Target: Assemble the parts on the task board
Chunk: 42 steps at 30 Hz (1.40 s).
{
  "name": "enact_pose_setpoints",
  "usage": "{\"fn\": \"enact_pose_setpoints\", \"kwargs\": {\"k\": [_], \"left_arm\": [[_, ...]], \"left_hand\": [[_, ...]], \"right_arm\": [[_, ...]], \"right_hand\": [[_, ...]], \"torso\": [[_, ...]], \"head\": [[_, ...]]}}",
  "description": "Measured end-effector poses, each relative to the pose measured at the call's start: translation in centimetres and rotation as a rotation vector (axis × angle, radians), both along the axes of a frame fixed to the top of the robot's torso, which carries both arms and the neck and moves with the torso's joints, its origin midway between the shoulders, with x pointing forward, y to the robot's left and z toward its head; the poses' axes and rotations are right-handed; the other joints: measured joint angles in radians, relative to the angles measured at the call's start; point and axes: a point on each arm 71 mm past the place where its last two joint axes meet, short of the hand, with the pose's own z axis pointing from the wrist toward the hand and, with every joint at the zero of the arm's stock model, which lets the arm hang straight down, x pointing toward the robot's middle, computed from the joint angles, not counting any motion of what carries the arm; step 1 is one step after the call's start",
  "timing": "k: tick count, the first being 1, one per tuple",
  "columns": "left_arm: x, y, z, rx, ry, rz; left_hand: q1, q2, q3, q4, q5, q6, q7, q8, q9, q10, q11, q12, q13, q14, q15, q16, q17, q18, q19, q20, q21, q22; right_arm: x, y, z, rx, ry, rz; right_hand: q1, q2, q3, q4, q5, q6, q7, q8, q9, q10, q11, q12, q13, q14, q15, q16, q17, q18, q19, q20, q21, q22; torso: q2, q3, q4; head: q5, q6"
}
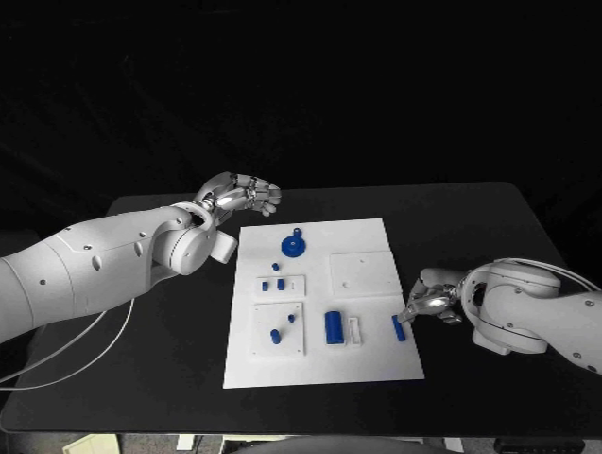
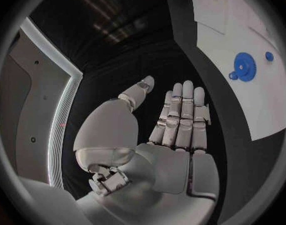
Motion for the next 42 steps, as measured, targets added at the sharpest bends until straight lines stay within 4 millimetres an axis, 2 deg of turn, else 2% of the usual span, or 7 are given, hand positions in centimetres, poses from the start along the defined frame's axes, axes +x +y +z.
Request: {"fn": "enact_pose_setpoints", "kwargs": {"k": [18, 23, 29, 30, 33, 37, 42], "left_arm": [[0.0, -0.1, -0.1, 0.002, 0.006, -0.003], [0.0, 0.0, -0.1, 0.002, 0.008, -0.002], [0.0, 0.1, -0.1, 0.003, 0.009, -0.001], [0.0, 0.1, -0.1, 0.003, 0.009, -0.001], [0.0, 0.1, -0.1, 0.003, 0.011, -0.002], [0.0, 0.0, -0.1, 0.003, 0.013, -0.006], [0.0, 0.1, -0.1, 0.003, 0.016, -0.008]], "left_hand": [[0.000, 0.000, 0.000, 0.000, 0.000, 0.000, 0.000, 0.000, 0.000, 0.000, 0.000, 0.000, 0.000, 0.000, 0.000, -0.004, 0.002, -0.001, 0.000, 0.000, -0.004, 0.001], [0.000, 0.000, 0.000, 0.000, 0.000, 0.000, 0.000, 0.000, 0.000, 0.000, 0.000, 0.000, 0.000, 0.000, 0.000, -0.004, 0.003, -0.001, 0.000, 0.000, -0.004, 0.001], [0.000, 0.000, 0.000, 0.000, 0.000, 0.000, 0.000, 0.004, 0.000, 0.000, 0.000, 0.000, 0.000, 0.000, 0.000, -0.004, 0.003, -0.001, 0.000, 0.000, -0.004, 0.002], [0.000, 0.000, 0.000, 0.000, 0.000, 0.000, 0.000, 0.004, 0.000, 0.000, 0.000, 0.000, 0.000, 0.000, 0.000, -0.004, 0.004, -0.001, 0.000, 0.000, -0.004, 0.002], [0.000, 0.000, 0.000, 0.000, 0.000, 0.000, 0.000, 0.004, 0.000, 0.000, 0.000, 0.000, 0.000, 0.000, 0.000, -0.004, 0.004, -0.001, 0.000, 0.000, -0.004, 0.002], [0.000, 0.000, 0.000, 0.000, 0.000, 0.000, 0.000, 0.004, 0.000, -0.004, -0.004, 0.000, 0.000, -0.004, 0.004, -0.008, 0.006, -0.007, 0.000, 0.000, -0.004, 0.003], [0.000, 0.000, 0.000, 0.000, 0.000, 0.000, 0.000, 0.004, -0.001, -0.004, -0.004, 0.000, -0.001, -0.004, 0.004, -0.008, 0.005, 0.003, 0.000, 0.000, -0.004, 0.003]], "right_arm": [[-0.2, 2.1, -2.0, -0.061, -0.010, 0.061], [-0.3, 2.7, -2.3, -0.092, -0.037, 0.093], [-0.4, 4.0, -2.5, -0.139, -0.088, 0.150], [-0.4, 4.6, -2.6, -0.149, -0.100, 0.171], [-0.7, 5.8, -2.8, -0.185, -0.138, 0.222], [-0.8, 6.2, -2.9, -0.212, -0.164, 0.246], [-0.8, 6.4, -2.9, -0.225, -0.171, 0.258]], "right_hand": [[-0.007, -0.024, 0.016, 0.043, 0.000, 0.014, -0.004, 0.021, 0.032, -0.007, -0.008, -0.019, -0.016, 0.000, 0.000, 0.000, 0.000, 0.000, -0.003, 0.003, 0.000, 0.001], [0.000, -0.030, 0.022, 0.049, 0.000, 0.011, -0.007, 0.021, 0.191, -0.007, -0.008, -0.019, -0.016, 0.000, 0.000, 0.000, 0.000, 0.000, -0.003, 0.003, 0.004, 0.001], [0.006, -0.036, 0.031, 0.058, 0.000, 0.012, -0.008, 0.023, 0.222, -0.007, -0.008, -0.023, -0.018, 0.001, -0.005, 0.000, 0.000, -0.002, -0.003, 0.003, 0.004, 0.001], [0.010, -0.041, 0.032, 0.057, 0.000, 0.012, -0.008, 0.023, 0.253, -0.007, -0.008, -0.023, -0.018, 0.001, -0.005, 0.000, 0.000, -0.003, -0.003, 0.004, 0.004, 0.001], [0.033, -0.063, 0.063, 0.059, 0.000, 0.016, -0.010, 0.024, 0.285, -0.005, -0.007, -0.023, -0.019, 0.001, -0.005, 0.000, 0.000, -0.004, -0.003, 0.004, 0.004, 0.001], [0.035, -0.066, 0.068, 0.064, 0.000, 0.017, -0.010, 0.065, 0.284, -0.006, -0.007, -0.027, -0.022, 0.001, -0.005, 0.000, 0.000, -0.005, -0.005, 0.005, 0.004, 0.000], [0.035, -0.066, 0.071, 0.065, -0.003, 0.013, -0.013, 0.065, 0.284, -0.009, -0.011, -0.027, -0.022, 0.000, -0.005, 0.000, 0.000, -0.005, -0.005, 0.005, 0.004, 0.000]], "torso": [[0.001, -0.0022, 0.0019], [0.001, -0.0018, 0.0019], [0.000, -0.0012, 0.0011], [0.000, -0.0012, 0.0007], [0.000, -0.0005, 0.0005], [0.000, -0.0005, 0.0011], [0.000, -0.0005, 0.0009]], "head": [[0.002, -0.007], [0.004, -0.011], [0.006, -0.014], [0.006, -0.014], [0.007, -0.015], [0.008, -0.016], [0.006, -0.019]]}}
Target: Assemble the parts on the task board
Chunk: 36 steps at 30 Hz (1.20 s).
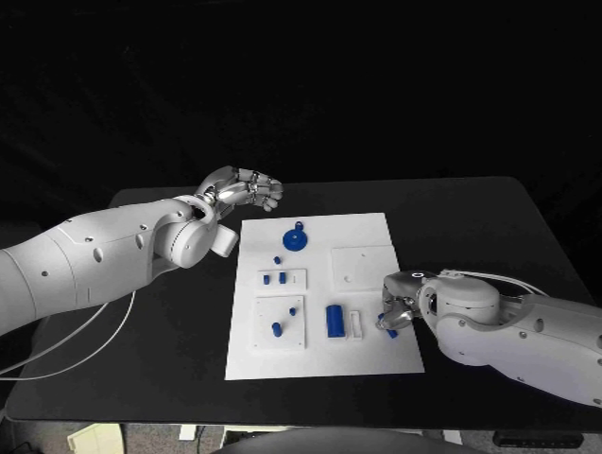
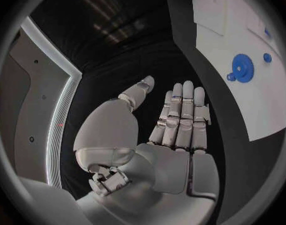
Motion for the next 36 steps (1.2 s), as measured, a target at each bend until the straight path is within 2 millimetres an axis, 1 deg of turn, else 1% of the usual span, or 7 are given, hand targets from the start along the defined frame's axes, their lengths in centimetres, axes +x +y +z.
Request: {"fn": "enact_pose_setpoints", "kwargs": {"k": [6, 12, 19, 22, 24, 25, 36], "left_arm": [[0.0, 0.1, 0.0, 0.000, 0.002, -0.001], [0.0, 0.1, 0.0, 0.001, 0.003, -0.001], [0.0, 0.1, 0.0, 0.001, 0.004, -0.001], [0.0, 0.2, 0.0, 0.001, 0.005, -0.001], [0.0, 0.1, 0.0, 0.001, 0.005, -0.001], [0.0, 0.1, 0.0, 0.001, 0.005, -0.001], [0.0, 0.1, 0.0, 0.001, 0.005, -0.002]], "left_hand": [[0.000, 0.000, 0.000, 0.000, 0.000, 0.000, 0.000, 0.000, 0.000, 0.000, 0.000, 0.000, 0.000, 0.000, 0.000, 0.000, 0.001, 0.004, 0.000, 0.000, 0.000, 0.000], [0.000, 0.000, 0.000, 0.000, 0.000, 0.000, 0.000, 0.000, 0.000, 0.000, 0.000, 0.000, 0.000, 0.000, 0.000, 0.000, 0.001, 0.004, 0.000, 0.000, 0.000, 0.000], [0.000, 0.000, 0.000, 0.000, 0.000, 0.000, 0.000, 0.000, 0.000, 0.000, 0.000, 0.000, 0.000, 0.000, 0.000, 0.000, 0.002, 0.004, 0.000, 0.000, 0.000, 0.001], [0.000, 0.000, 0.000, 0.000, 0.000, 0.000, 0.000, 0.000, 0.000, 0.000, 0.000, 0.000, 0.000, 0.000, 0.000, 0.000, 0.002, 0.004, 0.000, 0.000, -0.004, 0.001], [0.000, 0.000, 0.000, 0.000, 0.000, 0.000, 0.000, 0.000, 0.000, 0.000, 0.000, 0.000, 0.000, 0.000, 0.000, 0.000, 0.002, 0.003, 0.000, 0.000, -0.004, 0.001], [0.000, 0.000, 0.000, 0.000, 0.000, 0.000, 0.000, 0.000, 0.000, 0.000, 0.000, 0.000, 0.000, 0.000, 0.000, 0.000, 0.002, 0.003, 0.000, 0.000, -0.004, 0.001], [0.000, 0.000, 0.000, 0.000, 0.000, 0.000, 0.000, 0.000, -0.001, 0.000, 0.000, 0.000, 0.000, 0.000, 0.000, -0.004, 0.003, 0.002, 0.000, 0.000, -0.004, 0.002]], "right_arm": [[-0.1, 0.0, 0.0, -0.003, 0.000, 0.000], [0.0, 0.0, 0.0, 0.024, 0.011, -0.018], [-0.1, -0.9, -0.2, 0.141, 0.050, -0.116], [-0.3, -0.8, -0.2, 0.223, 0.082, -0.165], [-0.3, -0.6, 0.0, 0.274, 0.101, -0.192], [-0.3, -0.5, 0.2, 0.294, 0.106, -0.203], [0.1, 0.4, 1.5, 0.434, 0.151, -0.282]], "right_hand": [[0.034, 0.024, 0.019, -0.040, -0.004, 0.000, 0.000, 0.000, 0.000, -0.001, 0.001, -0.006, -0.003, -0.001, 0.001, 0.000, 0.000, 0.000, -0.003, 0.003, 0.005, 0.000], [0.030, 0.076, 0.027, -0.095, 0.056, -0.002, -0.002, 0.000, -0.006, -0.006, 0.006, -0.010, -0.003, -0.002, 0.002, -0.004, -0.001, 0.000, -0.005, 0.012, 0.006, 0.000], [0.010, 0.114, 0.049, -0.086, 0.116, 0.001, 0.002, -0.003, -0.022, -0.005, 0.005, -0.010, -0.001, -0.002, 0.003, -0.004, -0.001, 0.000, -0.007, 0.021, 0.011, 0.000], [0.001, 0.131, 0.033, -0.102, 0.146, 0.001, 0.003, -0.071, -0.022, 0.000, 0.000, -0.010, 0.004, 0.001, 0.001, -0.004, -0.001, 0.000, -0.003, 0.017, 0.013, 0.000], [0.005, 0.135, 0.039, -0.117, 0.153, 0.002, 0.006, -0.075, -0.182, 0.000, 0.000, -0.010, 0.007, 0.002, 0.001, -0.004, -0.001, 0.000, 0.001, 0.014, 0.013, 0.000], [0.005, 0.135, 0.045, -0.123, 0.153, 0.002, 0.009, -0.075, -0.220, 0.002, -0.002, -0.009, 0.008, 0.002, 0.000, -0.004, -0.001, 0.000, 0.001, 0.014, 0.013, 0.000], [-0.004, 0.144, 0.036, -0.135, 0.200, 0.009, 0.002, -0.071, -0.227, 0.011, -0.003, -0.003, 0.012, 0.003, -0.002, -0.004, -0.001, 0.000, 0.005, 0.010, 0.013, 0.000]], "torso": [[0.000, -0.0007, 0.0004], [0.000, -0.0012, 0.0009], [0.000, -0.0007, 0.0007], [0.000, 0.0001, 0.0004], [0.000, 0.0001, 0.0003], [0.000, 0.0001, 0.0003], [0.000, -0.0012, 0.0003]], "head": [[0.001, -0.003], [0.002, -0.004], [0.005, -0.006], [0.006, -0.006], [0.006, -0.005], [0.006, -0.005], [0.007, -0.004]]}}
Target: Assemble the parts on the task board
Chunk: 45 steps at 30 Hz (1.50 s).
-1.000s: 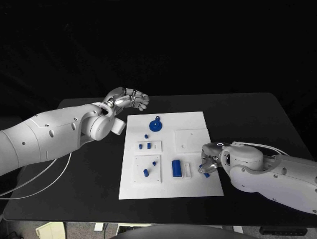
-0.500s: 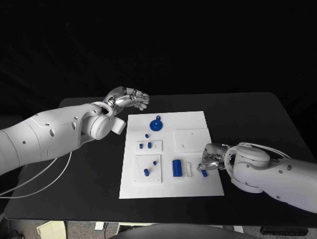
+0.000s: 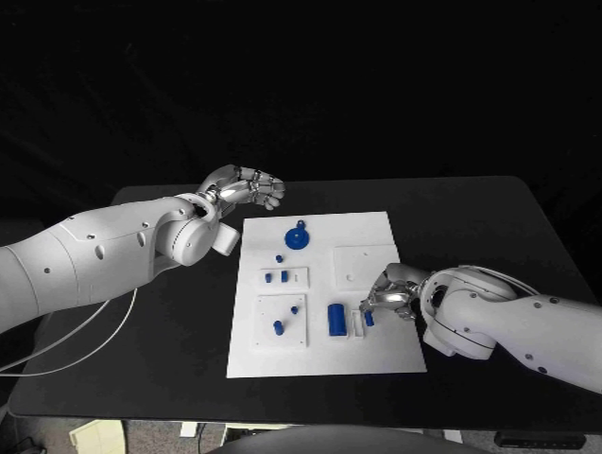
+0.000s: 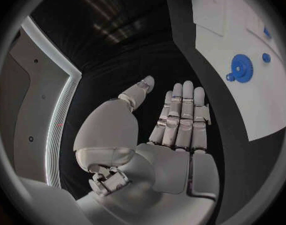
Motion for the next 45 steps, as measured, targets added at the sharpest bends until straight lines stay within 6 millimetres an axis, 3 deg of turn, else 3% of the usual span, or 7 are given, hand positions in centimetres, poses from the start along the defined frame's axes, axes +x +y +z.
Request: {"fn": "enact_pose_setpoints", "kwargs": {"k": [12, 32, 45], "left_arm": [[0.0, 0.0, 0.0, 0.000, 0.001, -0.001], [0.0, 0.0, 0.0, 0.000, 0.001, -0.002], [0.0, 0.0, 0.0, 0.000, 0.001, -0.002]], "left_hand": [[0.000, 0.000, 0.000, 0.000, 0.000, 0.000, 0.000, 0.000, 0.000, 0.000, 0.000, 0.000, 0.000, 0.000, 0.000, 0.000, 0.001, -0.004, 0.000, 0.000, 0.000, 0.000], [0.000, 0.000, 0.000, 0.000, 0.000, 0.000, 0.000, 0.000, -0.001, 0.000, 0.000, 0.000, -0.001, 0.000, 0.000, 0.000, 0.003, -0.005, 0.000, 0.000, 0.000, 0.001], [0.000, 0.000, 0.000, 0.000, 0.000, 0.000, 0.000, 0.000, -0.001, 0.000, 0.000, 0.000, -0.001, -0.002, 0.002, -0.004, 0.004, -0.007, 0.000, 0.000, 0.000, 0.001]], "right_arm": [[-0.2, 0.2, -1.0, 0.007, 0.075, -0.036], [-0.2, 0.8, -1.6, -0.015, 0.099, -0.025], [-0.2, 0.9, -1.7, -0.018, 0.102, -0.021]], "right_hand": [[-0.042, -0.031, -0.054, 0.016, 0.000, 0.001, -0.001, 0.000, 0.003, 0.000, 0.000, 0.000, -0.002, -0.002, -0.002, 0.000, 0.000, 0.004, 0.005, -0.002, 0.000, 0.000], [-0.047, -0.036, -0.066, 0.027, -0.013, 0.002, -0.002, -0.004, 0.004, 0.000, 0.000, 0.000, -0.003, -0.002, -0.001, 0.000, -0.001, 0.006, 0.005, -0.002, 0.000, 0.000], [-0.050, -0.040, -0.069, 0.031, -0.025, 0.002, -0.002, -0.003, 0.003, 0.000, 0.000, -0.003, -0.003, -0.002, -0.001, 0.000, -0.001, 0.007, 0.005, -0.001, 0.000, 0.001]], "torso": [[0.000, -0.0012, -0.0002], [0.000, 0.0016, 0.0001], [0.000, 0.0010, -0.0002]], "head": [[0.000, -0.001], [0.004, -0.003], [0.006, -0.004]]}}
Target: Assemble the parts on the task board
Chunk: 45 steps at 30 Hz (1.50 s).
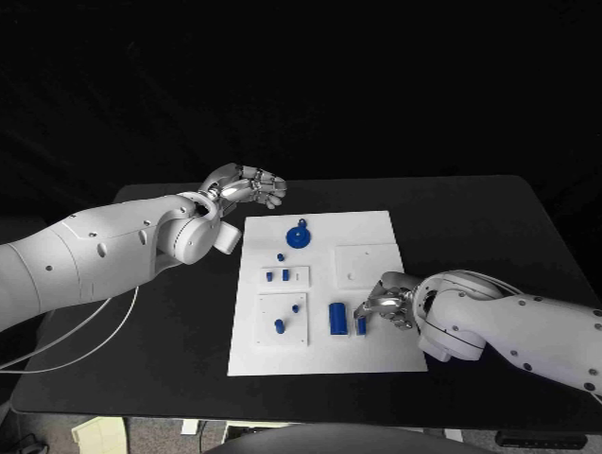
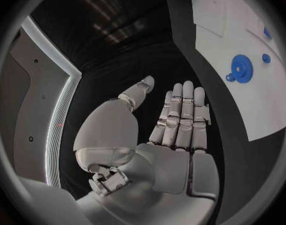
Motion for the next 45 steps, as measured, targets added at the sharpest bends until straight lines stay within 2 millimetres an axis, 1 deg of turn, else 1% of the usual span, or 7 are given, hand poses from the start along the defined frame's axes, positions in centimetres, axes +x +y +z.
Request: {"fn": "enact_pose_setpoints", "kwargs": {"k": [6, 17, 25, 34, 37, 43, 45], "left_arm": [[0.00, 0.01, 0.00, 0.000, 0.000, 0.000], [0.01, 0.02, 0.00, 0.000, 0.000, 0.000], [0.01, 0.03, -0.01, 0.000, 0.000, 0.001], [0.01, 0.07, -0.01, 0.001, 0.000, 0.002], [0.01, 0.07, -0.01, 0.001, 0.000, 0.002], [0.01, 0.07, -0.01, 0.001, 0.000, 0.001], [0.01, 0.07, -0.01, 0.001, 0.000, 0.001]], "left_hand": [[0.000, 0.000, 0.000, 0.000, 0.000, 0.000, 0.000, 0.000, 0.000, 0.000, 0.000, 0.000, 0.000, -0.001, 0.001, 0.000, 0.001, 0.004, 0.000, 0.000, 0.000, 0.000], [0.000, 0.000, -0.002, 0.002, 0.000, 0.000, 0.000, 0.000, -0.001, 0.000, 0.000, 0.000, -0.001, -0.001, 0.001, 0.000, 0.002, 0.009, 0.000, 0.000, 0.000, 0.001], [0.000, 0.000, -0.002, 0.002, 0.000, 0.000, 0.000, 0.000, -0.001, -0.004, 0.004, 0.000, -0.001, -0.001, 0.001, 0.000, 0.003, 0.009, 0.004, 0.004, -0.004, 0.001], [0.000, 0.000, -0.002, 0.002, 0.000, 0.000, 0.000, 0.000, -0.001, -0.004, 0.004, 0.000, -0.001, -0.001, 0.001, -0.004, 0.004, 0.008, 0.004, 0.004, -0.004, 0.001], [0.000, 0.000, -0.002, 0.002, 0.000, 0.000, 0.000, 0.000, -0.001, -0.004, 0.004, 0.000, -0.001, -0.001, 0.001, -0.004, 0.004, 0.008, 0.004, 0.004, -0.004, 0.002], [0.000, 0.000, -0.002, 0.002, 0.000, 0.000, 0.000, 0.000, -0.002, -0.004, 0.004, 0.000, -0.001, -0.001, 0.001, -0.004, 0.004, 0.008, 0.004, 0.004, -0.004, 0.002], [0.000, 0.000, -0.002, 0.002, 0.000, 0.000, 0.000, 0.000, -0.002, -0.004, 0.004, 0.000, -0.001, -0.001, 0.001, -0.004, 0.005, 0.008, 0.004, 0.004, -0.004, 0.002]], "right_arm": [[0.00, -0.05, -0.15, -0.004, 0.003, 0.001], [-0.07, 0.01, -0.29, -0.007, 0.007, 0.004], [-0.10, 0.05, -0.33, -0.007, 0.008, 0.007], [-0.15, 0.00, -0.35, -0.005, 0.008, 0.010], [-0.17, 0.01, -0.37, -0.006, 0.009, 0.015], [-0.20, 0.09, -0.58, -0.017, 0.002, 0.030], [-0.20, 0.13, -0.63, -0.020, -0.002, 0.034]], "right_hand": [[0.000, -0.004, -0.005, 0.005, -0.019, 0.001, -0.001, -0.016, -0.006, -0.004, 0.004, 0.000, -0.001, 0.000, 0.000, 0.000, 0.000, 0.000, 0.000, 0.000, 0.000, 0.000], [0.013, -0.088, 0.006, 0.075, -0.163, -0.001, 0.000, -0.012, 0.000, -0.015, 0.000, -0.013, -0.006, -0.002, 0.002, -0.004, -0.001, 0.000, -0.004, -0.003, -0.008, 0.000], [0.010, -0.125, 0.003, 0.111, -0.173, -0.004, 0.000, -0.017, 0.004, -0.018, 0.004, -0.013, -0.007, -0.005, 0.001, -0.004, -0.001, 0.000, 0.000, -0.007, -0.008, 0.000], [0.010, -0.125, -0.001, 0.120, -0.173, -0.004, 0.000, -0.019, 0.009, -0.018, 0.004, -0.013, -0.007, -0.002, -0.002, -0.004, -0.001, 0.000, -0.002, -0.009, -0.008, 0.000], [0.035, -0.113, 0.002, 0.109, -0.173, -0.004, 0.000, -0.019, 0.011, -0.018, 0.004, -0.013, -0.007, -0.002, -0.002, -0.004, 0.000, -0.001, -0.006, -0.013, -0.008, 0.000], [0.122, -0.055, -0.020, 0.001, -0.173, -0.004, 0.000, -0.017, 0.022, -0.018, 0.004, -0.013, -0.007, -0.002, -0.002, -0.004, 0.002, -0.001, -0.006, -0.013, -0.008, 0.000], [0.130, -0.047, -0.025, -0.012, -0.173, -0.004, 0.000, -0.013, 0.024, -0.018, 0.004, -0.013, -0.007, -0.002, -0.001, -0.004, 0.002, -0.001, -0.006, -0.013, -0.008, 0.000]], "torso": [[0.000, -0.0003, -0.0003], [0.000, 0.0002, -0.0003], [0.000, 0.0004, -0.0004], [0.000, 0.0003, -0.0004], [0.000, 0.0003, -0.0004], [0.000, 0.0002, -0.0004], [0.000, 0.0002, -0.0003]], "head": [[0.001, -0.001], [0.006, -0.005], [0.007, -0.007], [0.007, -0.008], [0.007, -0.008], [0.007, -0.007], [0.007, -0.007]]}}
